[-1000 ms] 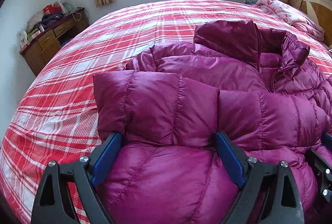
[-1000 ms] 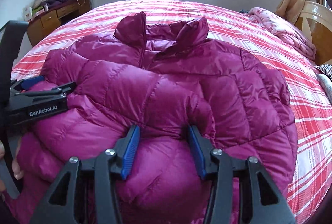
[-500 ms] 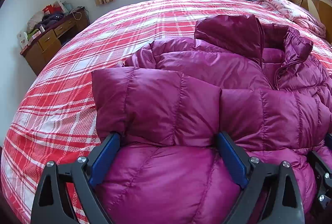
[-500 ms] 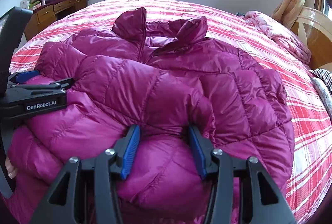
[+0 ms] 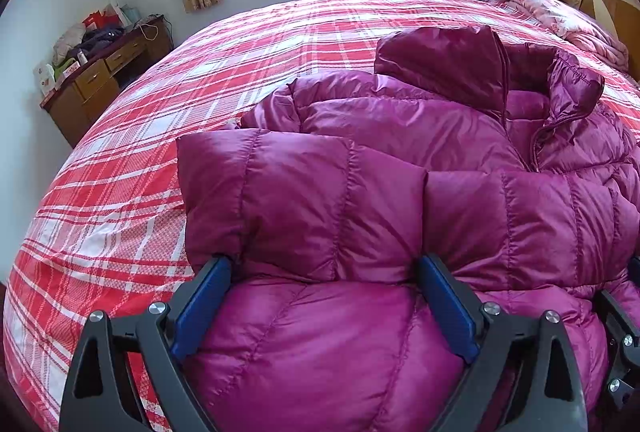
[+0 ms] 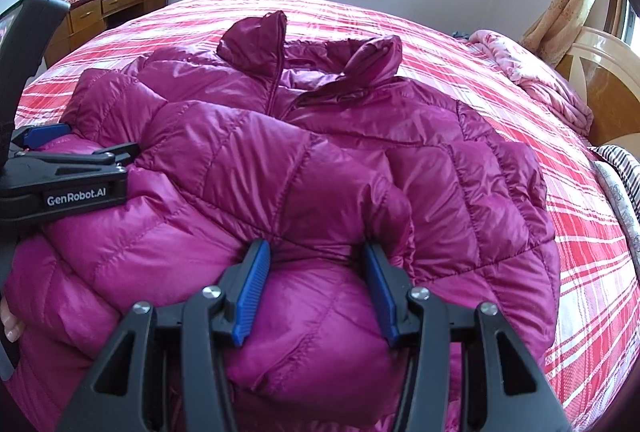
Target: Fold large clothes
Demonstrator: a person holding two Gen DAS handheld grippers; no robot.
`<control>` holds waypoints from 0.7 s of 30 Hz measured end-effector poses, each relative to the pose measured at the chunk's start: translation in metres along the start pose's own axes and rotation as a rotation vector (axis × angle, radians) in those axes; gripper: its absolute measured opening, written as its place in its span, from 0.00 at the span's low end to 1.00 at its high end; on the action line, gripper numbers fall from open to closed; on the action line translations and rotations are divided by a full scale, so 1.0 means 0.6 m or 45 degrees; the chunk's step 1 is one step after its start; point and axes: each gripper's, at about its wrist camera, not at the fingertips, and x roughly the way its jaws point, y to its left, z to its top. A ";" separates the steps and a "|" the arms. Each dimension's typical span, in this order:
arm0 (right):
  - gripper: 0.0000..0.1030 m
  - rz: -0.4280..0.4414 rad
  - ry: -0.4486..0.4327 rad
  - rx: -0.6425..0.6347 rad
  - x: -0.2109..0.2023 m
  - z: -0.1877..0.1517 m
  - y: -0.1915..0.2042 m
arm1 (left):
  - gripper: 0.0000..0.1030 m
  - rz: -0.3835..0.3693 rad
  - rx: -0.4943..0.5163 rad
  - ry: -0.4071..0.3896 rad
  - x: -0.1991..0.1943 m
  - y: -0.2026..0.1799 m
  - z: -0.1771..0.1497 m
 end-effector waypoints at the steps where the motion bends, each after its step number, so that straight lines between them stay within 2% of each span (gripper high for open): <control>1: 0.50 -0.001 0.000 -0.001 0.000 0.000 0.000 | 0.92 0.000 0.000 0.000 0.000 0.000 0.000; 14: 0.51 0.009 0.002 -0.004 -0.003 0.002 -0.002 | 0.92 -0.036 0.001 -0.002 -0.013 0.010 0.000; 18: 0.55 0.066 0.007 -0.051 -0.012 0.006 -0.009 | 0.92 -0.044 0.063 -0.056 -0.060 0.016 0.005; 21: 0.64 0.174 0.035 -0.031 -0.024 0.021 -0.028 | 0.92 -0.074 0.080 -0.130 -0.099 0.024 0.033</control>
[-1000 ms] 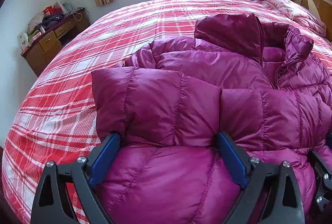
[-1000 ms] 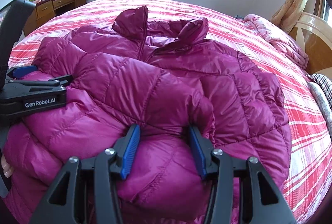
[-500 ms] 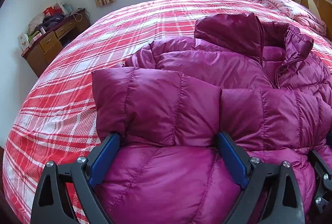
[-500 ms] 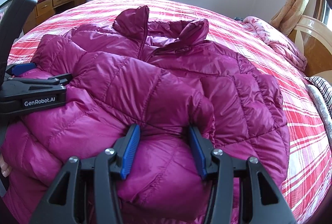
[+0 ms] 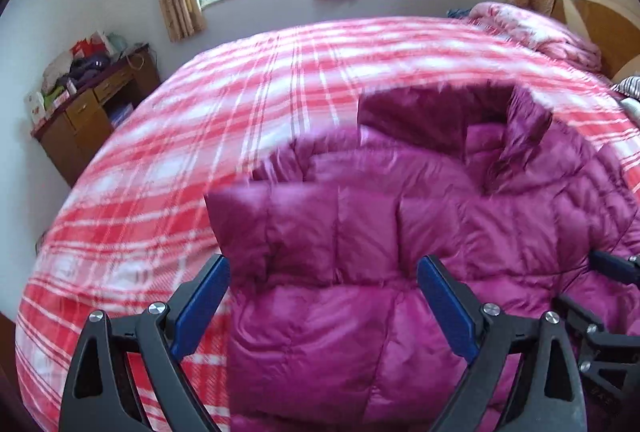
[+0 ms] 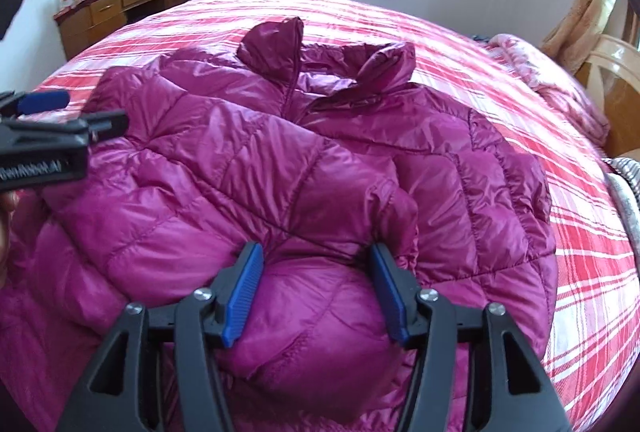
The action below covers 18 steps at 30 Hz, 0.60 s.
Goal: Fold large clothes
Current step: 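Grasp the jacket hem with the left gripper while the right gripper grasps it too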
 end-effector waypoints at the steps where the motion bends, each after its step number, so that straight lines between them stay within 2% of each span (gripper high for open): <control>1: 0.69 0.039 -0.008 0.017 -0.007 0.008 -0.007 | 0.92 -0.005 -0.002 -0.010 -0.004 0.003 0.016; 6: 0.74 0.036 -0.094 0.059 -0.036 0.064 -0.053 | 0.92 -0.052 -0.105 0.050 0.039 0.023 0.100; 11: 0.75 -0.005 -0.106 0.155 -0.015 0.140 -0.117 | 0.92 -0.107 -0.215 0.112 0.094 0.028 0.180; 18: 0.76 -0.028 -0.057 0.230 0.055 0.232 -0.176 | 0.92 -0.144 -0.191 0.207 0.193 -0.020 0.282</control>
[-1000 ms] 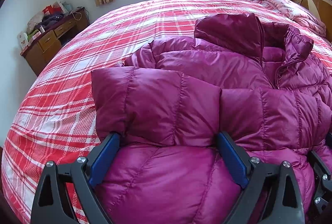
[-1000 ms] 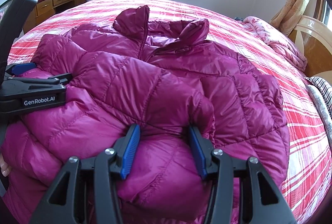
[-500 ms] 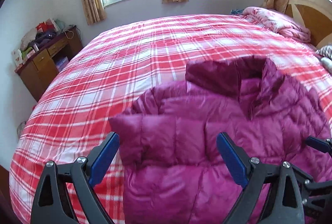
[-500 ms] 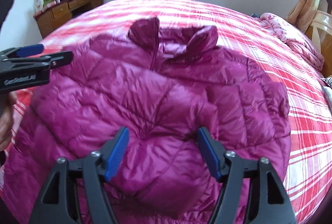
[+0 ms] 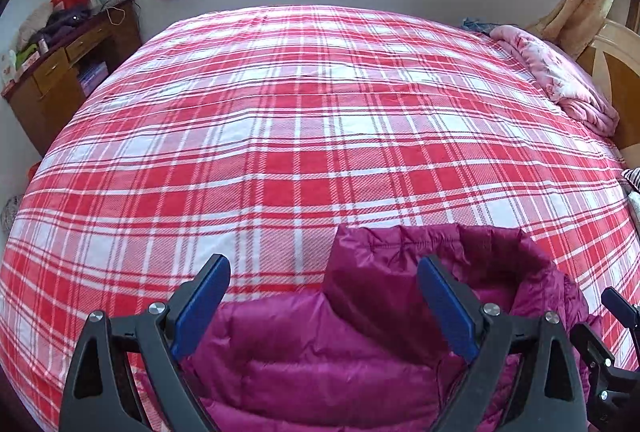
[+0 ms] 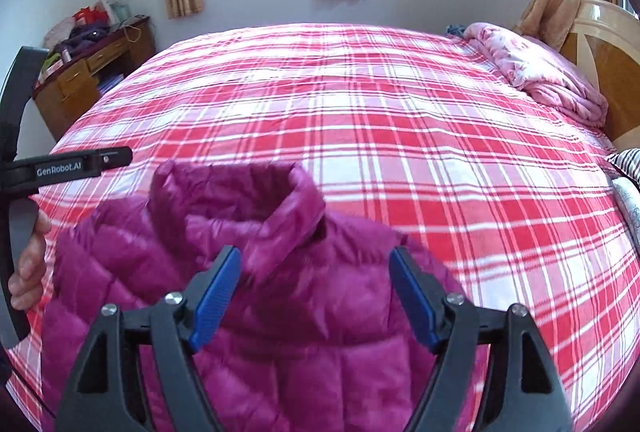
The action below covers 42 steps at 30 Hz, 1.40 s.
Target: Fold large clothes
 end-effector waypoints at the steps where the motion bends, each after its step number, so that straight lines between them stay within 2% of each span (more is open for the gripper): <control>1: 0.77 0.001 0.016 -0.001 0.010 0.006 -0.002 | 0.92 0.015 0.016 0.016 0.014 -0.010 0.008; 6: 0.77 -0.017 0.065 -0.008 0.062 0.044 -0.014 | 0.92 0.128 0.120 0.095 0.084 -0.042 0.022; 10: 0.77 -0.035 0.094 -0.031 0.095 0.059 -0.016 | 0.91 0.085 0.169 0.092 0.092 -0.043 0.005; 11: 0.77 -0.036 0.100 -0.054 0.101 0.058 -0.011 | 0.86 0.044 0.180 0.094 0.089 -0.043 -0.002; 12: 0.77 -0.034 0.106 -0.078 0.106 0.057 -0.007 | 0.66 0.003 0.194 0.100 0.086 -0.046 -0.009; 13: 0.71 -0.036 0.118 -0.114 0.109 0.053 0.000 | 0.43 -0.020 0.210 0.120 0.084 -0.047 -0.016; 14: 0.54 -0.050 0.125 -0.140 0.112 0.049 0.004 | 0.35 -0.049 0.216 0.134 0.082 -0.049 -0.022; 15: 0.44 -0.067 0.143 -0.170 0.114 0.043 0.009 | 0.24 -0.075 0.224 0.143 0.079 -0.050 -0.028; 16: 0.30 -0.074 0.153 -0.185 0.116 0.040 0.010 | 0.18 -0.067 0.250 0.131 0.073 -0.051 -0.035; 19: 0.13 -0.096 0.133 -0.206 0.100 0.025 0.010 | 0.09 -0.067 0.288 0.074 0.046 -0.045 -0.048; 25: 0.09 -0.130 0.079 -0.245 0.065 -0.001 0.004 | 0.07 -0.085 0.303 -0.009 -0.008 -0.010 -0.091; 30: 0.08 -0.157 0.093 -0.262 0.077 -0.029 -0.006 | 0.06 -0.060 0.304 0.005 0.006 0.011 -0.136; 34: 0.08 -0.166 0.093 -0.274 0.083 -0.050 -0.011 | 0.07 -0.078 0.287 0.008 0.007 0.019 -0.154; 38: 0.08 -0.179 0.061 -0.304 0.081 -0.065 -0.011 | 0.07 -0.135 0.231 -0.062 -0.042 0.023 -0.148; 42: 0.08 -0.180 0.047 -0.304 0.083 -0.069 -0.011 | 0.08 -0.188 0.167 -0.196 -0.101 0.018 -0.119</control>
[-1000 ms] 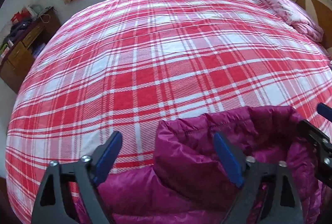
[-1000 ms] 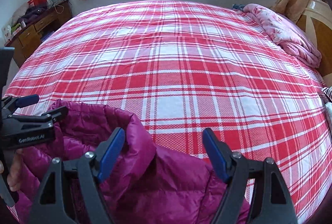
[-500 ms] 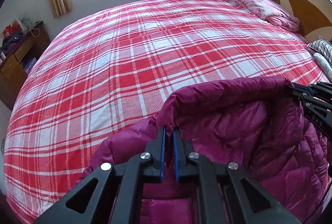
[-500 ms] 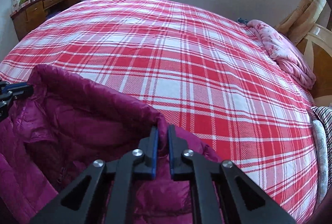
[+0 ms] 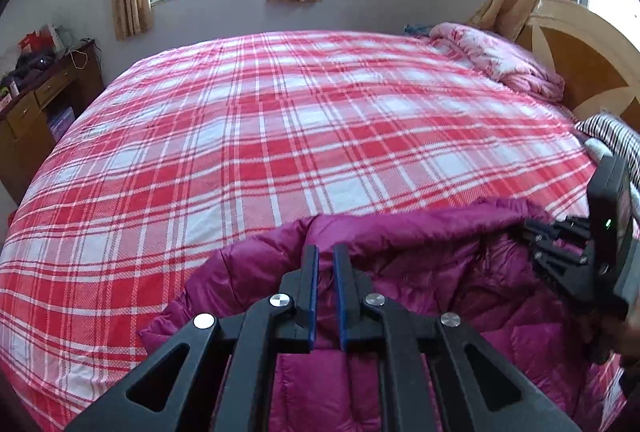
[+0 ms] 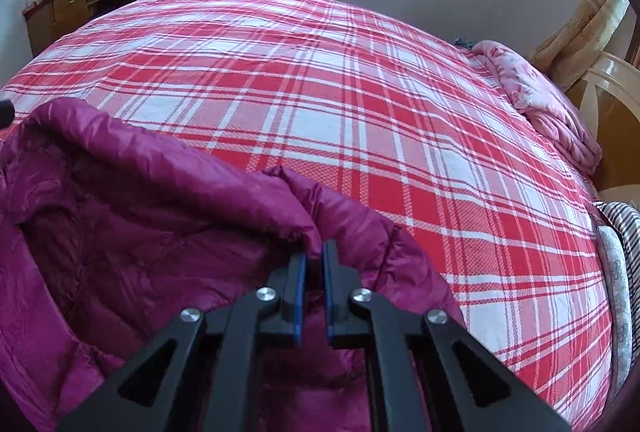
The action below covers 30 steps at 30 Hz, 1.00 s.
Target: Fold large clothes
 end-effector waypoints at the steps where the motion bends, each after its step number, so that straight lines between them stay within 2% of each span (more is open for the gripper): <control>1: 0.08 0.001 -0.002 0.002 0.001 -0.002 0.001 | 0.12 -0.018 -0.024 -0.022 -0.006 0.000 0.010; 2: 0.08 0.001 -0.002 0.003 0.002 -0.004 0.002 | 0.18 -0.035 -0.044 -0.038 -0.007 -0.001 0.020; 3: 0.08 -0.001 -0.003 0.001 0.005 -0.006 0.003 | 0.43 -0.040 -0.056 -0.048 -0.004 -0.003 0.029; 4: 0.08 -0.001 -0.004 0.001 0.006 -0.010 0.003 | 0.76 -0.014 -0.070 -0.054 0.005 -0.007 0.038; 5: 0.08 -0.002 -0.008 0.004 0.008 -0.013 0.004 | 0.86 0.010 -0.087 -0.060 0.012 -0.009 0.043; 7: 0.08 -0.003 -0.021 0.007 0.011 -0.019 0.005 | 0.89 0.006 -0.096 -0.072 0.037 -0.020 0.051; 10: 0.08 -0.017 -0.041 -0.001 0.010 -0.023 0.009 | 0.89 0.054 -0.074 0.001 0.086 -0.039 0.048; 13: 0.08 -0.009 -0.049 -0.004 0.008 -0.025 0.009 | 0.89 0.157 -0.020 0.067 0.130 -0.053 0.032; 19: 0.10 0.098 -0.085 0.051 -0.013 -0.030 -0.007 | 0.89 0.221 0.014 0.198 0.173 -0.046 -0.026; 21: 0.18 0.114 -0.113 0.091 -0.034 -0.031 -0.013 | 0.89 0.215 0.006 0.197 0.172 -0.044 -0.031; 25: 0.41 0.163 -0.249 0.181 -0.090 -0.017 -0.021 | 0.89 0.207 0.007 0.201 0.176 -0.045 -0.032; 28: 0.46 0.216 -0.281 0.258 -0.098 0.014 -0.017 | 0.89 0.213 0.014 0.200 0.179 -0.048 -0.036; 30: 0.46 0.206 -0.245 0.268 -0.074 0.035 0.000 | 0.89 0.215 0.016 0.195 0.179 -0.048 -0.037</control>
